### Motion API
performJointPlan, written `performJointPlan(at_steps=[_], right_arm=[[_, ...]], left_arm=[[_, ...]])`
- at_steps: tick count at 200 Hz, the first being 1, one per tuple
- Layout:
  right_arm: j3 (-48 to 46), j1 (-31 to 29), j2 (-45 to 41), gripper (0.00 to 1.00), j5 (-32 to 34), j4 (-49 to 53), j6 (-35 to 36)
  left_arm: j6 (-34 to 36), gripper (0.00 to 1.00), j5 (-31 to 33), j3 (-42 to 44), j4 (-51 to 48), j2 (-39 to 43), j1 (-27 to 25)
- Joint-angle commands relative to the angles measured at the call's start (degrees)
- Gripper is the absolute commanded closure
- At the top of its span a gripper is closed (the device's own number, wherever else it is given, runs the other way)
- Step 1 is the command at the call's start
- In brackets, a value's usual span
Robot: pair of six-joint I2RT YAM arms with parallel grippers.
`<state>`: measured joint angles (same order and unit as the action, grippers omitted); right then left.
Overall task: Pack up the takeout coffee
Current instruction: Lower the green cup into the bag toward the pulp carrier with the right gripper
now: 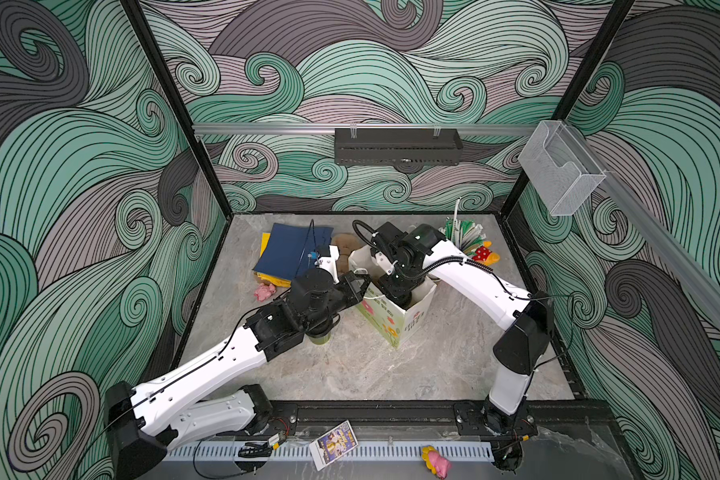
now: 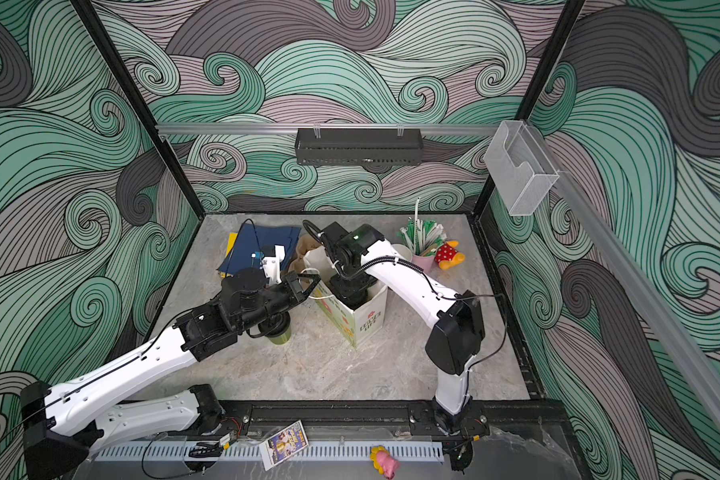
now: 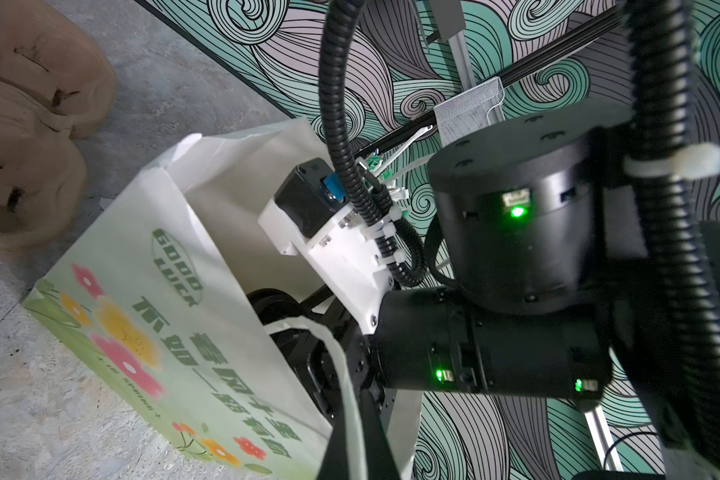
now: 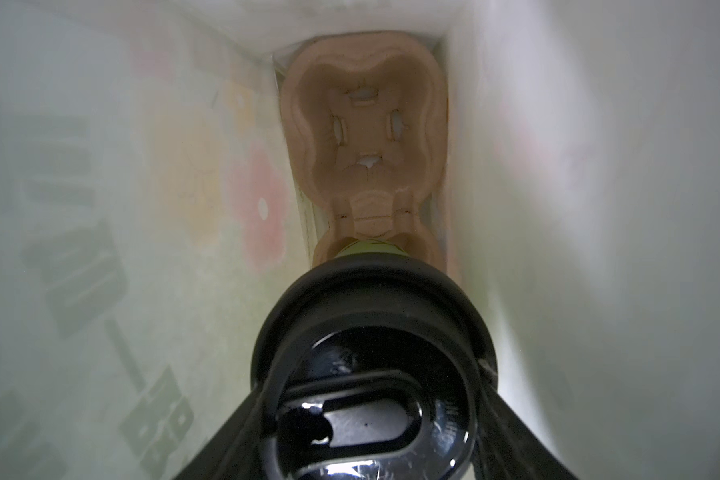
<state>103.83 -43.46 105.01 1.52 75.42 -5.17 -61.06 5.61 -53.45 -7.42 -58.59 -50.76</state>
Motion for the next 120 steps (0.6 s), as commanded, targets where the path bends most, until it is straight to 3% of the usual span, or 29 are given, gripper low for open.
performJointPlan(at_steps=[1, 120], right_arm=[[-0.7, 0.2, -0.2, 0.34, 0.8, 0.0, 0.0], [-3.7, 0.2, 0.4, 0.34, 2.0, -1.8, 0.6]], left_arm=[[0.0, 1.0, 0.7, -0.2, -1.5, 1.2, 0.1], [-0.1, 1.0, 0.9, -0.5, -1.8, 0.9, 0.1]])
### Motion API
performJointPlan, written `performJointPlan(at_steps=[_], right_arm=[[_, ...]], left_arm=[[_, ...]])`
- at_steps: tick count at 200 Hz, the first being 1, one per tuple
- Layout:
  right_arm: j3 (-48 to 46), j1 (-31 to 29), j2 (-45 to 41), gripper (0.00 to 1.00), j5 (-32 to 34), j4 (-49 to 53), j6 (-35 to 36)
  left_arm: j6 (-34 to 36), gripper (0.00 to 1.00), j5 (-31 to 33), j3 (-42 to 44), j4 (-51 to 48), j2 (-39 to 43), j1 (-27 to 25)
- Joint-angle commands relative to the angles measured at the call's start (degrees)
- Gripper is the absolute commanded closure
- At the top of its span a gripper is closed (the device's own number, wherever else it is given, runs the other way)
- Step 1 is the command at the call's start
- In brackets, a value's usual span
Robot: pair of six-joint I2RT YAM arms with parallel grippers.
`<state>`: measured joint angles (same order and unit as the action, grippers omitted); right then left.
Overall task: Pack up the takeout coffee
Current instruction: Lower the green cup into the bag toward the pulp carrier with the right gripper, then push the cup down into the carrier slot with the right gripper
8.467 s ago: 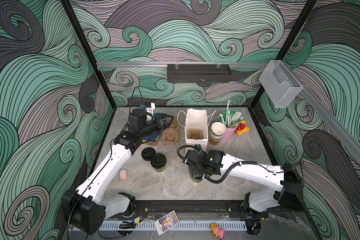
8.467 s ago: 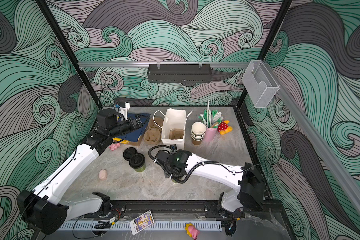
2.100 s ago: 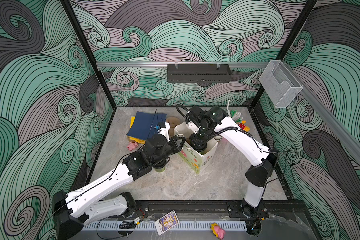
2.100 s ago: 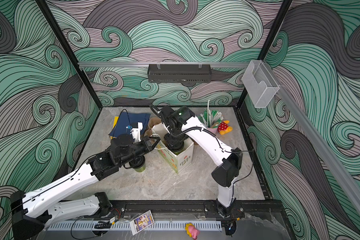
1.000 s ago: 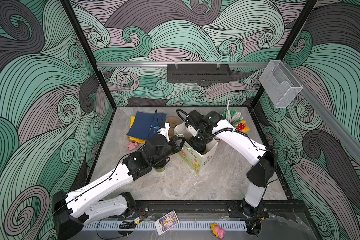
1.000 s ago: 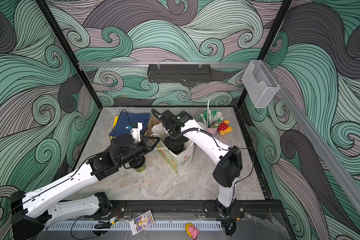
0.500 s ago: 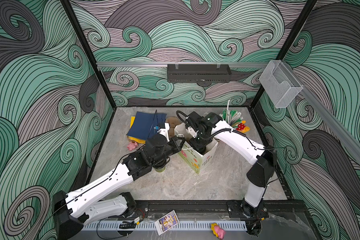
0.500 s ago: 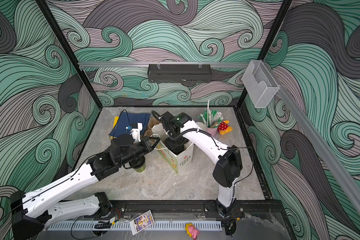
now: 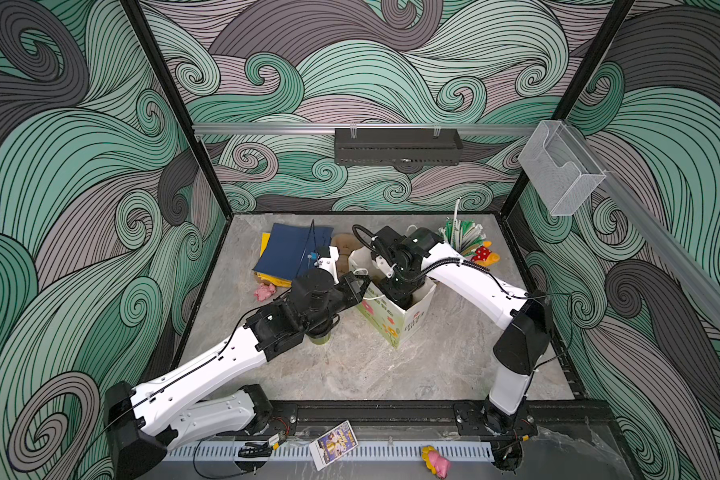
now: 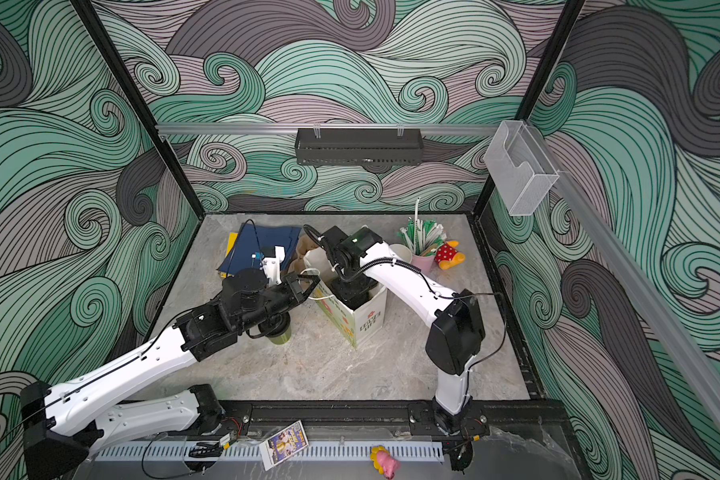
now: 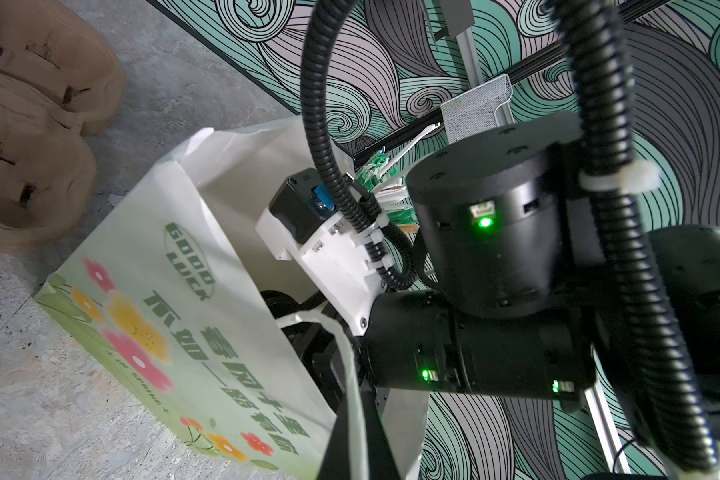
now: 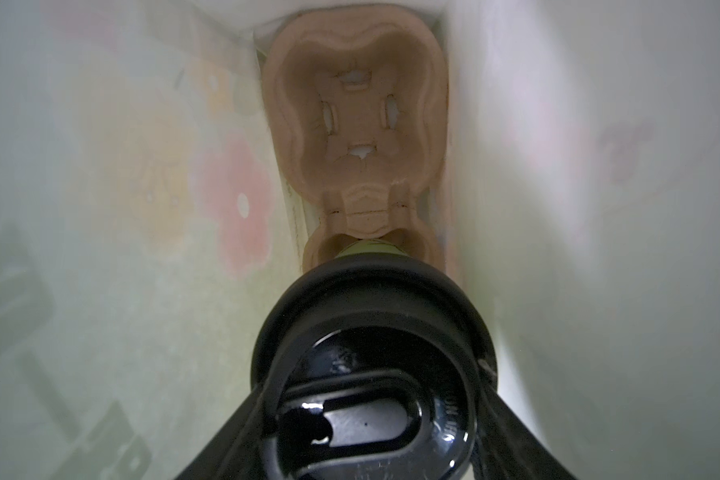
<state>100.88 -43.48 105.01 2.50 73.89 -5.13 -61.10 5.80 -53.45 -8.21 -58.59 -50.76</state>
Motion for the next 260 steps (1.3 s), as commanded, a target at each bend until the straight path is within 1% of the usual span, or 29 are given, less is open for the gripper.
performJointPlan(at_steps=[1, 260], right_arm=[[-0.8, 0.2, 0.4, 0.34, 1.0, -0.2, 0.6], [-5.6, 0.3, 3.2, 0.34, 2.2, -2.2, 1.4]], left_arm=[[0.0, 1.0, 0.7, -0.6, -1.0, 0.9, 0.1], [0.1, 1.0, 1.0, -0.5, -1.6, 1.3, 0.1]])
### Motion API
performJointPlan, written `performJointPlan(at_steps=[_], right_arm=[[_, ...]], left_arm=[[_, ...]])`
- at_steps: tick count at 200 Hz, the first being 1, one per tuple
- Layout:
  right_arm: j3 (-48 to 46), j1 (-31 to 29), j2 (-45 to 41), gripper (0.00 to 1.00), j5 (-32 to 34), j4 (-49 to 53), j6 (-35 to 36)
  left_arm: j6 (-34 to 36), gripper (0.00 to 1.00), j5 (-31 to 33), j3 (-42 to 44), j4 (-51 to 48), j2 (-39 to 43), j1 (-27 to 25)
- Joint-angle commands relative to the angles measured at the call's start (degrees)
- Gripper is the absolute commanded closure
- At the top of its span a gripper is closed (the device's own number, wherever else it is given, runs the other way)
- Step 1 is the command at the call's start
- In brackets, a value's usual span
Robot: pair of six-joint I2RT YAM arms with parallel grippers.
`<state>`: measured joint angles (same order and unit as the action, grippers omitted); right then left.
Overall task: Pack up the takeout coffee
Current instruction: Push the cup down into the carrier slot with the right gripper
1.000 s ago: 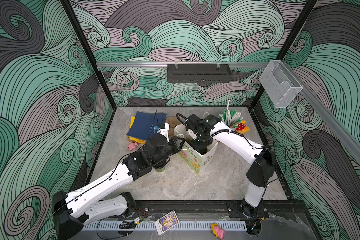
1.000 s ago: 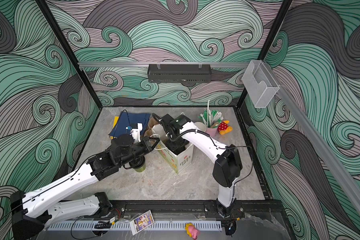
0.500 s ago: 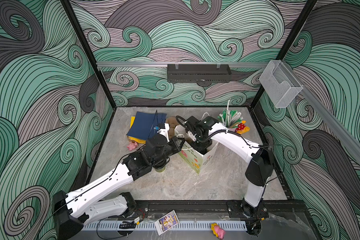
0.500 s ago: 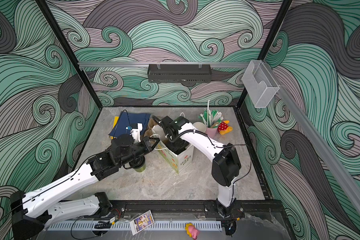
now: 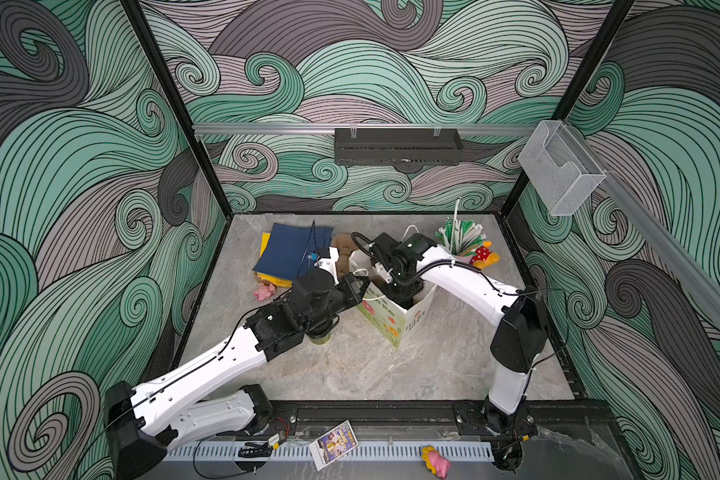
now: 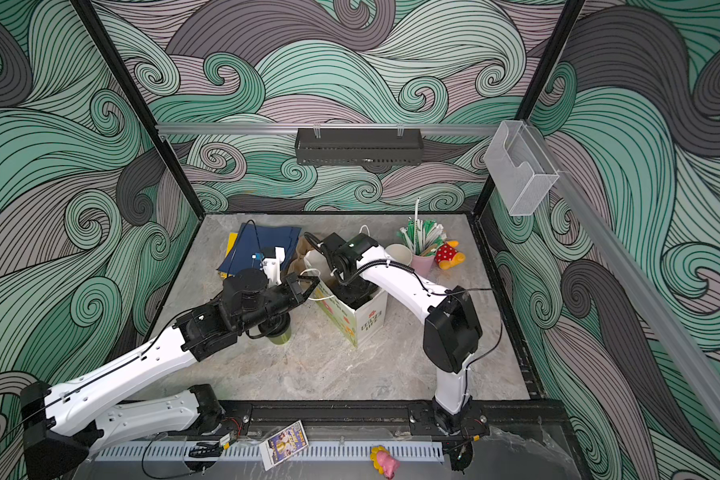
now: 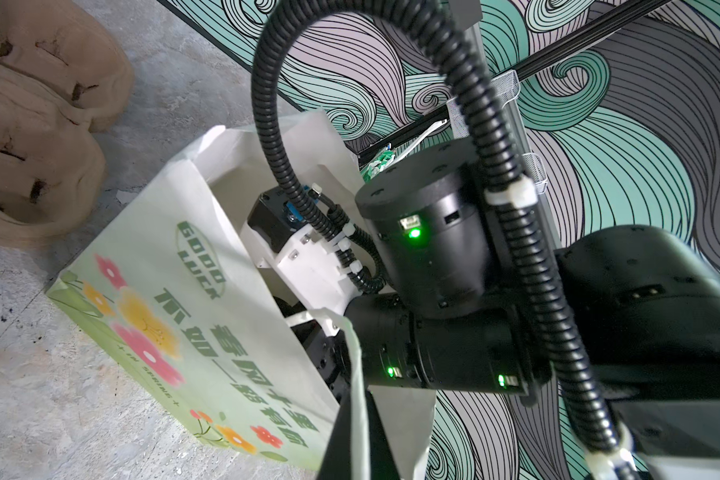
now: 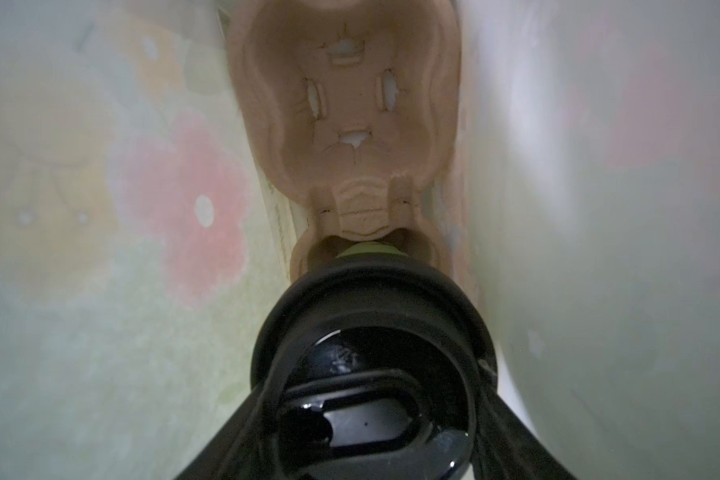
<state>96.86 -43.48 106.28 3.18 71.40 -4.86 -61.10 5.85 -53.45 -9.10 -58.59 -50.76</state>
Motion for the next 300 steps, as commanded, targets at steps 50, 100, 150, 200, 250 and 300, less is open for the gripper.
performJointPlan(at_steps=[50, 100, 150, 200, 250, 300], right_arm=[[-2.7, 0.3, 2.5, 0.34, 1.4, -0.7, 1.1], [-3.8, 0.4, 3.2, 0.34, 1.2, -1.3, 1.2], [-5.1, 0.8, 3.9, 0.34, 1.4, -1.7, 1.3], [-6.8, 1.0, 4.6, 0.34, 1.4, -2.3, 1.3], [-8.0, 1.2, 5.0, 0.34, 1.4, -2.2, 1.3], [-9.2, 1.4, 5.3, 0.34, 1.7, -2.0, 1.2]], left_arm=[[0.1, 1.0, 1.1, -0.5, -0.9, 1.4, 0.2], [0.1, 1.0, 0.9, -0.6, -0.9, 1.3, 0.1], [0.0, 1.0, 1.0, -0.6, -1.0, 1.4, 0.1], [0.0, 1.0, 1.0, -0.6, -1.1, 1.4, 0.2], [0.0, 1.0, 0.9, -0.8, -1.1, 1.2, 0.1], [0.0, 1.0, 0.7, -1.1, -1.1, 0.8, 0.2]])
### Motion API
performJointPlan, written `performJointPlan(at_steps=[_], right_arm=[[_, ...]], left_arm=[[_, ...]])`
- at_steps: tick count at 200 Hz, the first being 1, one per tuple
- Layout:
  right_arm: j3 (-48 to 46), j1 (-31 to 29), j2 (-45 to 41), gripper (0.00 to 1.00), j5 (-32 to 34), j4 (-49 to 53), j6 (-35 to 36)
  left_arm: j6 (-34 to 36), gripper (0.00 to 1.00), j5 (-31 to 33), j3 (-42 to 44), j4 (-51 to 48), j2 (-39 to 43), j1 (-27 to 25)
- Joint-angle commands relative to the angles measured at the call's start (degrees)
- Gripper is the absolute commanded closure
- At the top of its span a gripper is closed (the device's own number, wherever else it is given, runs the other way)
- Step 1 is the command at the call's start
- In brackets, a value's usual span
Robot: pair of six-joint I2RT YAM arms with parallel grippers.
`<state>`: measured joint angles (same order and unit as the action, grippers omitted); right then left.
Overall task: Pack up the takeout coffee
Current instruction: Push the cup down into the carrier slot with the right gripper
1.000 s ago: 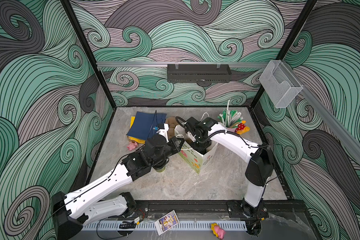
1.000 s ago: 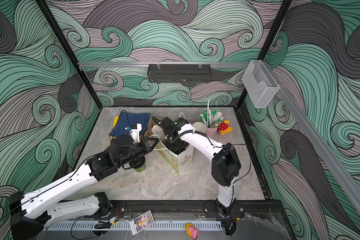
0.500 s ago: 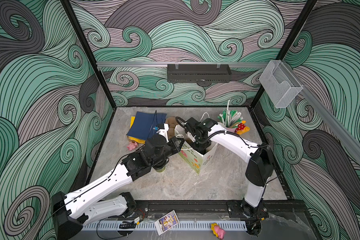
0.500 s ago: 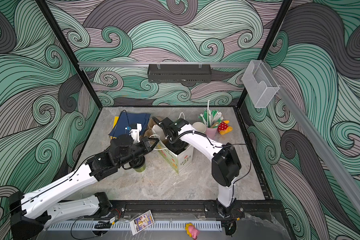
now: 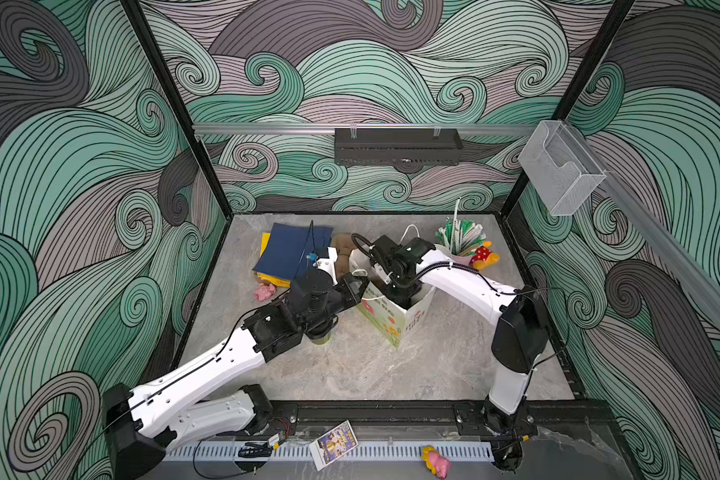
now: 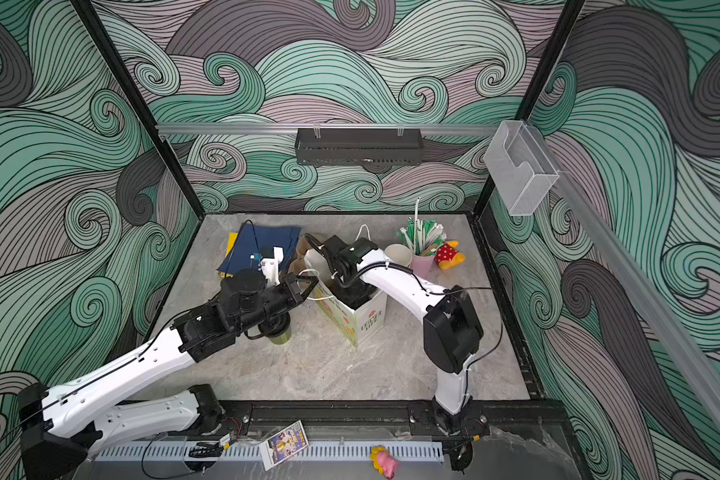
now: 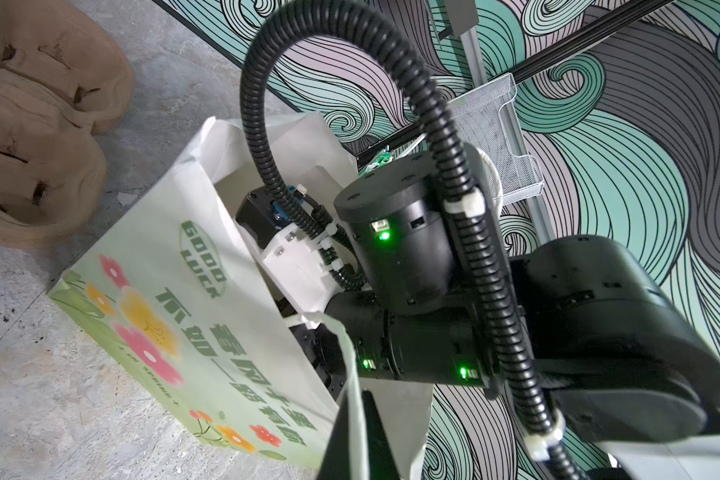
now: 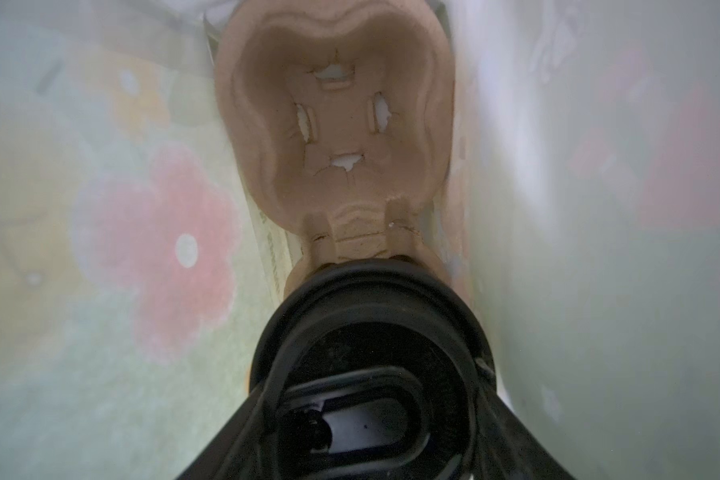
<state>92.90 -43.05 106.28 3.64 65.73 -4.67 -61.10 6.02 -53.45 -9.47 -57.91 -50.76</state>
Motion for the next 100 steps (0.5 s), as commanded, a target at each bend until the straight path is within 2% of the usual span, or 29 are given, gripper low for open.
performJointPlan(at_steps=[1, 100], right_arm=[[-5.2, 0.9, 5.4, 0.34, 1.2, 3.7, 1.0], [-7.5, 0.9, 6.8, 0.34, 3.0, 4.5, 0.8]], left_arm=[[0.1, 1.0, 0.6, -1.1, -0.7, 0.1, 0.1], [0.0, 1.0, 0.7, -1.1, -0.8, 0.1, 0.1]])
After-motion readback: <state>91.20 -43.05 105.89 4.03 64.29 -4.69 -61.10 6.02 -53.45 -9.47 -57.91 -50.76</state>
